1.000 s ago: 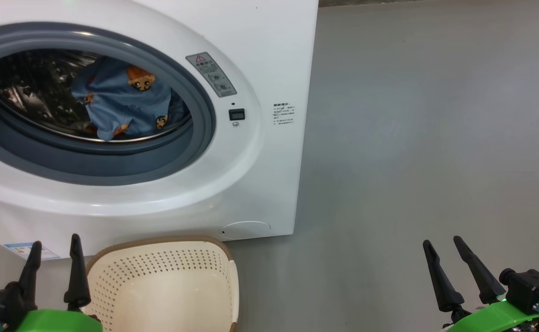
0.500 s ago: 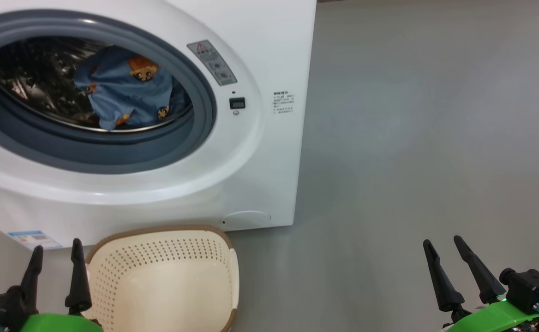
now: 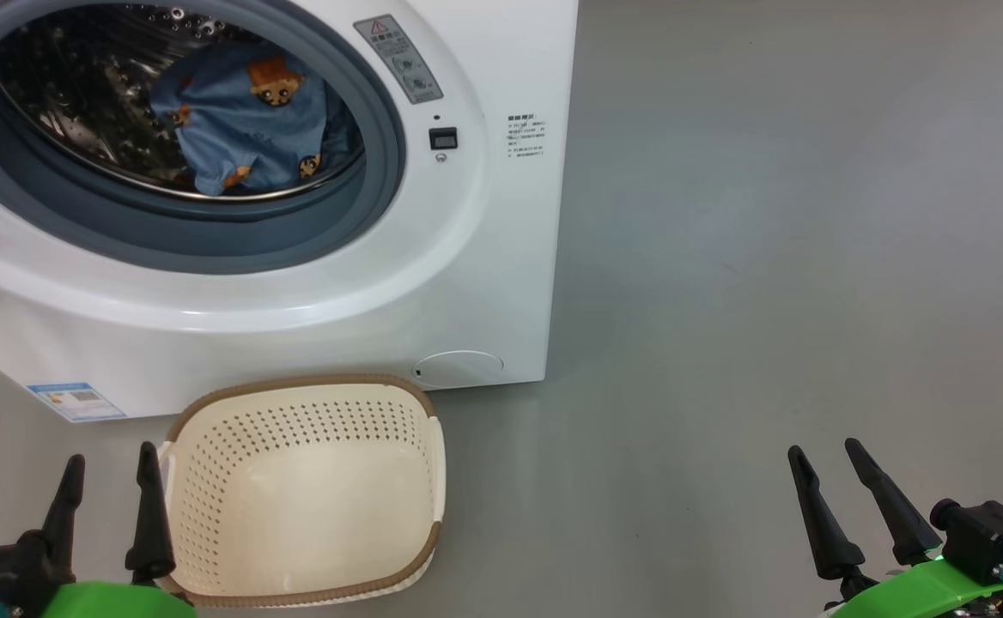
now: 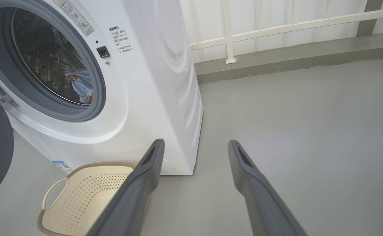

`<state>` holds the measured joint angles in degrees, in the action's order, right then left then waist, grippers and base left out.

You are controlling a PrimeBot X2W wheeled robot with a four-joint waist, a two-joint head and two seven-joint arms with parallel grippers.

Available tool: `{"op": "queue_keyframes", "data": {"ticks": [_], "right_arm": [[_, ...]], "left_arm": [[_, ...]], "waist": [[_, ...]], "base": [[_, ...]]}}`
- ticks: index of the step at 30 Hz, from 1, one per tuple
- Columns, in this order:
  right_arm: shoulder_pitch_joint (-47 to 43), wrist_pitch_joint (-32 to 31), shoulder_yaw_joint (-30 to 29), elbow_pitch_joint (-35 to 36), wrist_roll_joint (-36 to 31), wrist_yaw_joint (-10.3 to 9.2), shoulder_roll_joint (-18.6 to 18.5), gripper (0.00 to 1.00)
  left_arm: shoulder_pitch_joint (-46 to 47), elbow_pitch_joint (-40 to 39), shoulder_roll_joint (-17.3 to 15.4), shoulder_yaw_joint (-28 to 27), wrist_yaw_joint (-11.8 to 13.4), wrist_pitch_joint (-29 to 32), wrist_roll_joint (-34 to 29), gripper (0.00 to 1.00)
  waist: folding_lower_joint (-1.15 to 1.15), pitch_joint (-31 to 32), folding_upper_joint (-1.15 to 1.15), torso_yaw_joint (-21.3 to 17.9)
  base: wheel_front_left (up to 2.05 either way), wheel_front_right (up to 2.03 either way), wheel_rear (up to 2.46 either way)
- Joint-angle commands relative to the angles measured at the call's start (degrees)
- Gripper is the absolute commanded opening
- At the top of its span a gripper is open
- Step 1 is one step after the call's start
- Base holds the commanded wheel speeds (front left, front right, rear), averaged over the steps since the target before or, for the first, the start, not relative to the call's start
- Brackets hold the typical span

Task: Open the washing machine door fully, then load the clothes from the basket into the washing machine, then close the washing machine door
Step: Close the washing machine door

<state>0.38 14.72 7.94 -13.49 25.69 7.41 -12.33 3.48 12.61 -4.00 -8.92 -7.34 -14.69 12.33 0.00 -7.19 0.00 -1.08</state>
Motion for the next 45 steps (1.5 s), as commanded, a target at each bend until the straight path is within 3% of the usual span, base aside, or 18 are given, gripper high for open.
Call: {"op": "queue_keyframes", "data": {"ticks": [1,7,8,27,45], "right_arm": [[0.02,0.28,1.11,1.41,0.01,0.08,-0.67,1.00],[0.05,0.28,1.28,1.31,-0.05,0.08,-0.75,1.00],[0.32,0.28,1.76,1.18,-0.06,0.08,-1.11,1.00],[2.82,0.28,6.78,-0.20,0.58,0.08,-2.96,1.00],[5.23,0.28,11.02,-1.53,1.35,0.08,-3.28,1.00]], "left_arm": [[0.68,-1.61,-1.23,-1.76,-0.14,-0.31,-0.02,1.00],[0.67,-1.70,-0.94,-2.14,-0.14,-0.31,0.01,1.00],[0.45,-2.01,-0.40,-2.43,-0.14,-0.31,0.22,1.00],[-3.52,-3.19,1.10,-3.69,-0.14,-0.31,2.29,1.00],[-5.69,-3.93,1.12,-2.12,0.90,-0.31,5.08,1.00]], "waist": [[0.00,0.01,0.00,0.10],[0.00,0.10,0.00,1.01],[0.00,0.26,0.00,3.17],[0.00,2.28,0.00,14.92],[0.00,3.04,0.00,23.45]], "base": [[0.00,0.00,0.00],[0.00,0.00,0.00],[0.00,0.00,0.00],[0.00,0.00,0.00],[0.00,0.00,0.00]]}}
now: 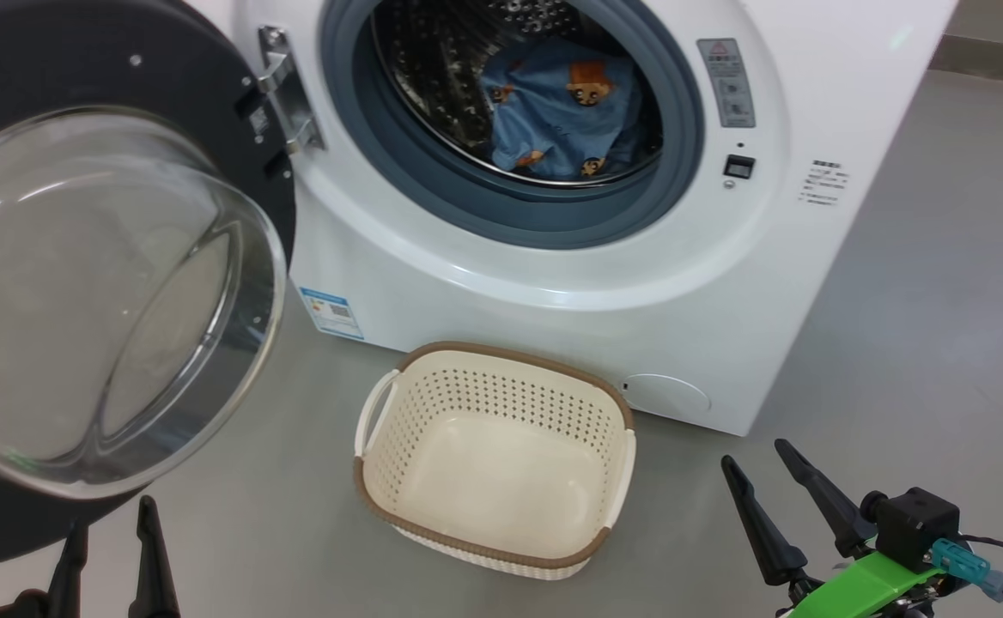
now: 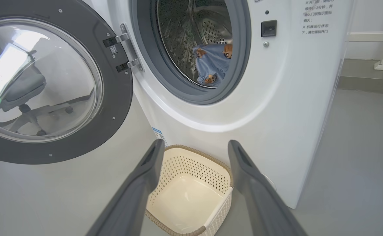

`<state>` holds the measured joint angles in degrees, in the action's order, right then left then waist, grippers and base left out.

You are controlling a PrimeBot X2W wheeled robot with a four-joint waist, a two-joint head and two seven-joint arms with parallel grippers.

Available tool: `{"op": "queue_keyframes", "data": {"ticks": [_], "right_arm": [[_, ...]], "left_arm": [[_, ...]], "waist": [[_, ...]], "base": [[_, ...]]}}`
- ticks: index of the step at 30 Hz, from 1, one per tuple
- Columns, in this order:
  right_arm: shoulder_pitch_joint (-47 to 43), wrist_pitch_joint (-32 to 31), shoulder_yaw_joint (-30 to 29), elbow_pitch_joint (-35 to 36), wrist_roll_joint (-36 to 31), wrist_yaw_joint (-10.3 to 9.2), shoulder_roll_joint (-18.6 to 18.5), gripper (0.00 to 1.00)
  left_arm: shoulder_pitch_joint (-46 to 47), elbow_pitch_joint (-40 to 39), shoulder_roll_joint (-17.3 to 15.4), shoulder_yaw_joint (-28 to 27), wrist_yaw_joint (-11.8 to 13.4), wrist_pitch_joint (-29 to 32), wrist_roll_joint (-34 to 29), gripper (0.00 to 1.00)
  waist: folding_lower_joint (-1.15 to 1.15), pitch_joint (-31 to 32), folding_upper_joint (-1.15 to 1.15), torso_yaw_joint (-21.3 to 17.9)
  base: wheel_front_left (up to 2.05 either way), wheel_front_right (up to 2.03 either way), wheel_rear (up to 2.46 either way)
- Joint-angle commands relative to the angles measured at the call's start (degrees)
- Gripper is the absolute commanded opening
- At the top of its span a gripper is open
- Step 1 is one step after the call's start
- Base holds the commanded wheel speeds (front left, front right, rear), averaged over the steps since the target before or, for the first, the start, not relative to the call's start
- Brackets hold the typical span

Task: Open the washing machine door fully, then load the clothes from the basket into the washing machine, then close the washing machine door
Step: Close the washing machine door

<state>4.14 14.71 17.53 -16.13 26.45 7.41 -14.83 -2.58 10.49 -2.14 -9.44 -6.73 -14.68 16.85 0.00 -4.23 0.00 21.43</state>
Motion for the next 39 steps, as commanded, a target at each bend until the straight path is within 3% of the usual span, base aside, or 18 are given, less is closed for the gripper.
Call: {"op": "queue_keyframes", "data": {"ticks": [1,17,33,34,35,37,39], "right_arm": [[1.60,0.29,1.59,1.09,0.59,0.08,-0.79,1.00],[2.44,0.29,2.89,0.71,0.84,0.08,-1.34,1.00],[2.12,0.29,2.64,0.81,0.92,0.08,-0.85,1.00],[2.08,0.29,2.52,0.83,0.88,0.08,-0.81,1.00],[2.04,0.29,2.41,0.84,0.85,0.08,-0.76,1.00],[1.93,0.29,2.14,0.90,0.77,0.08,-0.62,1.00],[1.85,0.29,1.89,0.97,0.67,0.08,-0.51,1.00]], "left_arm": [[0.29,-1.88,-0.75,-1.53,0.38,-0.32,0.76,1.00],[-0.79,-2.99,-0.74,-0.72,1.92,-0.32,2.91,1.00],[0.28,-5.06,-0.74,-3.24,1.64,-0.32,4.45,1.00],[0.69,-5.56,-0.74,-3.92,1.48,-0.32,4.56,0.87],[1.09,-6.19,-0.74,-4.65,1.29,-0.32,4.56,0.49],[2.01,-7.78,-0.74,-6.38,0.83,-0.32,5.58,0.24],[3.29,-10.05,-0.74,-8.55,0.21,-0.32,7.59,0.11]], "waist": [[0.00,0.06,0.00,1.31],[0.00,-0.47,0.00,5.99],[0.00,-0.68,0.00,6.10],[0.00,-0.79,0.00,6.07],[0.00,-0.88,0.00,6.05],[0.00,-1.05,0.00,6.02],[0.00,-1.21,0.00,6.07]], "base": [[0.00,0.00,0.00],[0.00,0.00,0.00],[0.00,0.00,0.00],[0.00,0.00,0.00],[0.00,0.00,0.00],[0.00,0.00,0.00],[0.00,0.00,0.00]]}}
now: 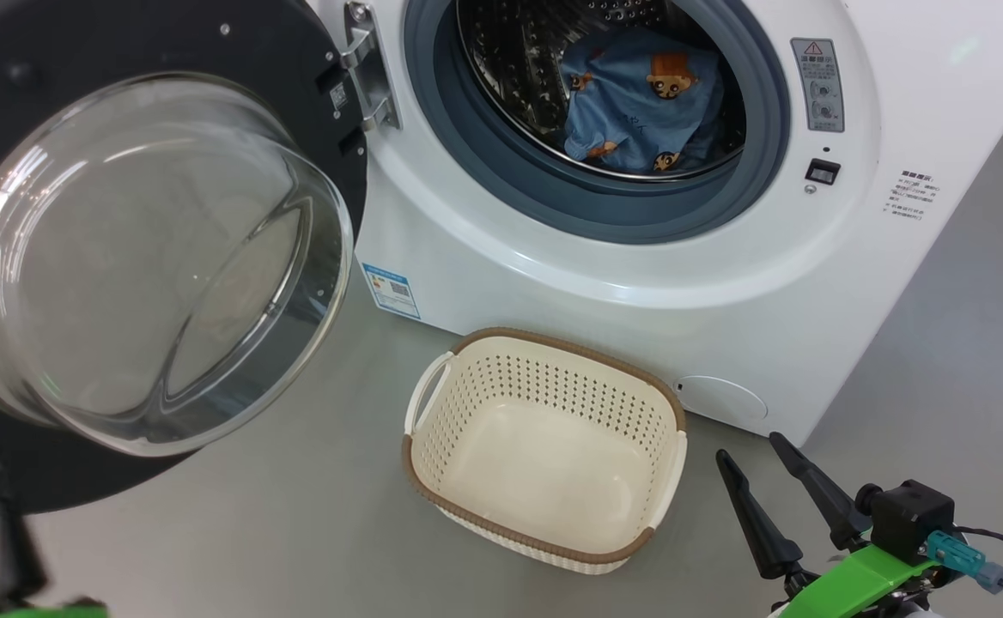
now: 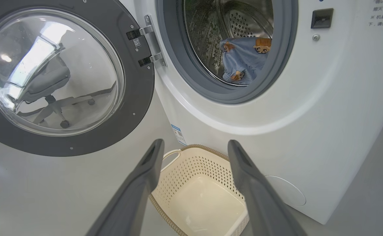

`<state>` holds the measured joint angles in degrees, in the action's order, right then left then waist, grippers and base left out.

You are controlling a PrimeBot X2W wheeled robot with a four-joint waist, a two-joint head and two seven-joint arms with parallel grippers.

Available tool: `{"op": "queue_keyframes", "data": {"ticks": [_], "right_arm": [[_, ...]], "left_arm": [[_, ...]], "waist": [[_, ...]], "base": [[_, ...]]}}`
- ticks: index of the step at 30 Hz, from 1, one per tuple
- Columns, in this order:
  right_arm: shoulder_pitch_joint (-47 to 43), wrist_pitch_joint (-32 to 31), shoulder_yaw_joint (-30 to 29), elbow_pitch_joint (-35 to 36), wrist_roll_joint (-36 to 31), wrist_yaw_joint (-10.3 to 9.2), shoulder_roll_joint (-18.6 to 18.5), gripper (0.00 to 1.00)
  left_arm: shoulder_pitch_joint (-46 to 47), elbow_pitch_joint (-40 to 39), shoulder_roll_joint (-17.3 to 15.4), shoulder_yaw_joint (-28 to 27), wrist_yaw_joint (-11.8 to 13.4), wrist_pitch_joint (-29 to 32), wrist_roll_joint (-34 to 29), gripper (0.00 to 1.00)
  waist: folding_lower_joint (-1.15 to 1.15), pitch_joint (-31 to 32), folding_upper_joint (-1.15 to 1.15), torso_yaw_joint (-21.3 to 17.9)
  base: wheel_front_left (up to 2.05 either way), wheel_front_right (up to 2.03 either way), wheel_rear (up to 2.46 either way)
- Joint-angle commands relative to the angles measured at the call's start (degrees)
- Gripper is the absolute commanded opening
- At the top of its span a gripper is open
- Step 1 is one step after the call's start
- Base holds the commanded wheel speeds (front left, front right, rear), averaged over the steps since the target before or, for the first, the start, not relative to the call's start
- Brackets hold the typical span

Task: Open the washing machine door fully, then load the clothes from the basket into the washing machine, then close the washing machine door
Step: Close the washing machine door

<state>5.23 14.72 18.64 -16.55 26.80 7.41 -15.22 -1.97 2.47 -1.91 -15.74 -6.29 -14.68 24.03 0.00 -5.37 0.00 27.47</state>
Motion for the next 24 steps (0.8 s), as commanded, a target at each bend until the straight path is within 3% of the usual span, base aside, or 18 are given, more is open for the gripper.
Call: {"op": "queue_keyframes", "data": {"ticks": [1,6,13,19,24], "right_arm": [[0.74,0.28,0.67,1.41,0.27,0.08,-0.07,1.00],[0.79,0.28,0.28,1.54,-0.07,0.08,0.28,1.00],[1.19,0.28,0.21,1.63,-0.17,0.08,0.32,1.00],[1.24,0.28,0.26,1.65,-0.10,0.08,0.38,1.00],[1.38,0.28,0.30,1.60,-0.05,0.08,0.50,1.00]], "left_arm": [[3.39,-3.38,-0.97,-3.53,-0.50,-0.32,1.06,0.04],[7.82,-8.68,-2.77,-9.15,-1.13,-0.32,4.00,0.00],[14.99,-7.22,-13.44,-12.37,-1.18,-0.32,15.25,0.00],[21.44,1.96,-23.54,-14.11,-1.19,0.07,28.14,0.00],[27.56,15.28,-30.33,-14.27,-1.19,7.05,40.22,0.00]], "waist": [[0.00,-0.15,0.00,0.07],[0.00,-0.70,0.00,0.30],[0.00,-1.45,0.00,0.37],[0.00,-1.63,0.00,0.21],[0.00,-1.76,0.00,0.15]], "base": [[0.00,0.00,0.00],[0.00,0.00,0.00],[0.00,0.00,0.00],[0.00,0.00,0.00],[0.00,0.00,0.00]]}}
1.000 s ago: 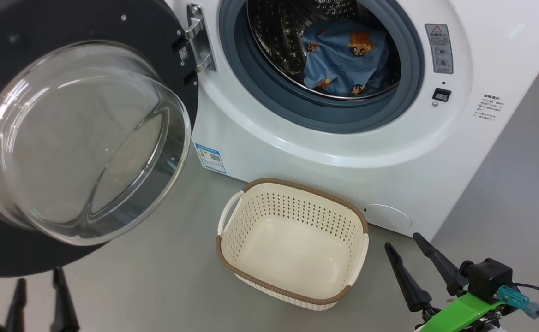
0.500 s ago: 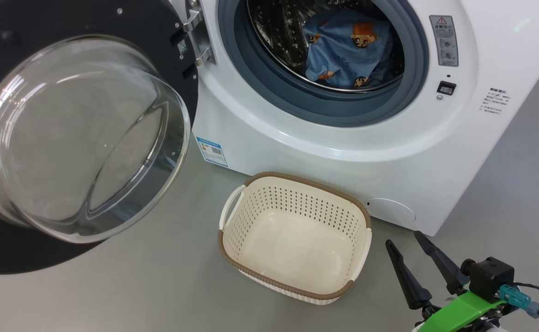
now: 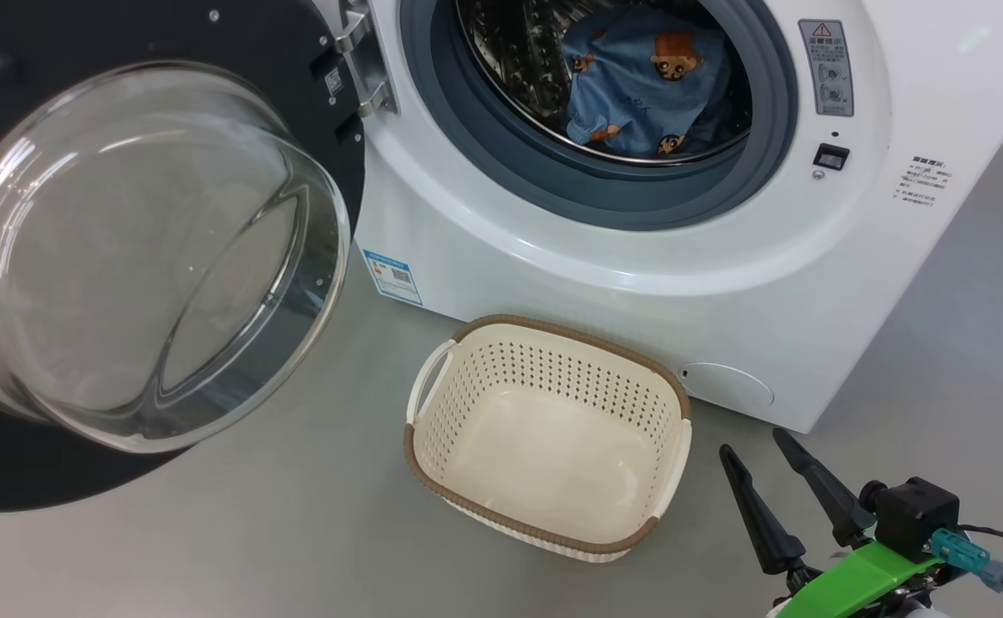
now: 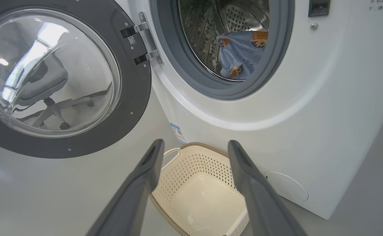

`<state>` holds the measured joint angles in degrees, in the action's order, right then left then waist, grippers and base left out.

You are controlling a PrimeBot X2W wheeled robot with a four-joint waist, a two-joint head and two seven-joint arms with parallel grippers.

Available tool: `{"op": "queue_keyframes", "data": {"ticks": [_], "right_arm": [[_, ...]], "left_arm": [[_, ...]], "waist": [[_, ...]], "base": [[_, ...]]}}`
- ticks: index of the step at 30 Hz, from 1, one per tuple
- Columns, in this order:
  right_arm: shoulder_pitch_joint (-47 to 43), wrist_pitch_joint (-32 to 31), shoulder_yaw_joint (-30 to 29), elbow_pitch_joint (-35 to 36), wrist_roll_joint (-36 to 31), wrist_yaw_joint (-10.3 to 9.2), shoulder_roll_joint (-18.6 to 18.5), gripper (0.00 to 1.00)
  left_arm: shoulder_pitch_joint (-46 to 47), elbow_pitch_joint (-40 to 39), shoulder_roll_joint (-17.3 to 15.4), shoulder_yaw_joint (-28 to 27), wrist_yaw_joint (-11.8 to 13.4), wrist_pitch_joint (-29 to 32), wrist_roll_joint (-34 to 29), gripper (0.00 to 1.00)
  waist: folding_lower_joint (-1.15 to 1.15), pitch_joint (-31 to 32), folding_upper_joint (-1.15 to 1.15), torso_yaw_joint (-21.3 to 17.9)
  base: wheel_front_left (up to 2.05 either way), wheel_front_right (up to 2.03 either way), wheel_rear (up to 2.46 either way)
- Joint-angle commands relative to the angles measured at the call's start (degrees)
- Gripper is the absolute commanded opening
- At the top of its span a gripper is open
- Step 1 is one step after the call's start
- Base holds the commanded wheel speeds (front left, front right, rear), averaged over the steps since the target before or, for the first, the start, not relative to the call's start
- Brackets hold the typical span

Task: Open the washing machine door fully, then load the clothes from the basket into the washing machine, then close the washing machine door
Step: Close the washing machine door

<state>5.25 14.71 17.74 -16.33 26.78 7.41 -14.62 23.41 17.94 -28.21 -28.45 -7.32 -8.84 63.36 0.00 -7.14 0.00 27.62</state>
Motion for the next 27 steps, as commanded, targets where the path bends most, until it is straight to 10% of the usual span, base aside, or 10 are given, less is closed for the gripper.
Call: {"op": "queue_keyframes", "data": {"ticks": [1,11,27], "right_arm": [[1.35,0.29,1.23,1.38,-0.06,0.08,-0.05,1.00],[1.39,0.29,1.78,1.22,-0.04,0.08,-0.44,1.00],[1.54,0.29,1.84,1.52,-0.16,0.08,-1.28,1.00]], "left_arm": [[3.43,2.76,-5.20,-1.41,-0.16,3.33,2.79,0.00],[13.14,25.19,-13.59,4.38,0.15,25.70,9.60,0.00],[16.37,31.33,-13.61,8.56,-0.11,43.32,14.56,0.00]], "waist": [[0.00,0.00,0.00,0.01],[0.00,-0.51,0.00,-0.12],[0.00,-2.05,0.00,-0.19]], "base": [[0.00,0.00,0.00],[0.00,0.00,0.00],[0.00,0.00,0.00]]}}
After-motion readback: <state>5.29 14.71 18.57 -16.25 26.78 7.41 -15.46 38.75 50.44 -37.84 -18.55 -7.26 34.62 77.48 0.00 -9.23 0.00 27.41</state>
